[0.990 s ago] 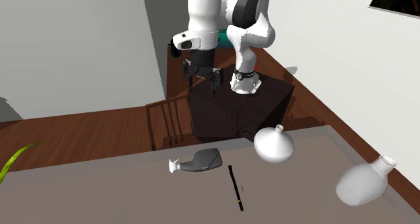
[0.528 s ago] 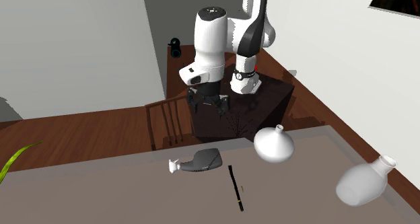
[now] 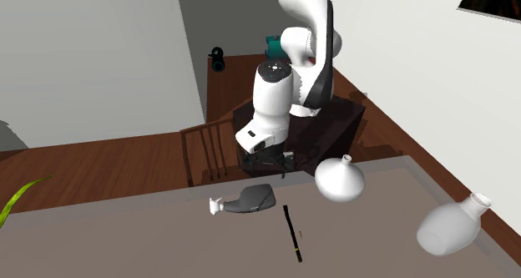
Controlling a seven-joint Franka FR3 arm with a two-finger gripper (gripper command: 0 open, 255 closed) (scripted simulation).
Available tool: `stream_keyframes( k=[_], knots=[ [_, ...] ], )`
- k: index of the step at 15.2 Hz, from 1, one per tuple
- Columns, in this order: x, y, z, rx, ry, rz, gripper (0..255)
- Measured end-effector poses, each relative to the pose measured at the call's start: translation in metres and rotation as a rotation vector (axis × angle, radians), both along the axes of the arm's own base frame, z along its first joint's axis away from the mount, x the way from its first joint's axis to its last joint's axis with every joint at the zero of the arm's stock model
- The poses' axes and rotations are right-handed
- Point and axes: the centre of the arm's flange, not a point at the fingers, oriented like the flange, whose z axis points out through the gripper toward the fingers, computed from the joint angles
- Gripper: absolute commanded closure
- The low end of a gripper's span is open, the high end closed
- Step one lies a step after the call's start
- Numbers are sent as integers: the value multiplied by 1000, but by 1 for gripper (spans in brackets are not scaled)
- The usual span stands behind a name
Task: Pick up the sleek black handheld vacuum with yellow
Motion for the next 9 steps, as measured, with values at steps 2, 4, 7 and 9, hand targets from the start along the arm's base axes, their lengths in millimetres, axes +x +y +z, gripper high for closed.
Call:
stream_keyframes(
  k=[2,4,7,9],
  knots=[
    [9,16,-20,0,9,41,0],
    [13,30,-42,1,17,82,0],
    [16,55,-75,2,30,144,0],
    [14,72,-93,2,40,185,0]
  ],
)
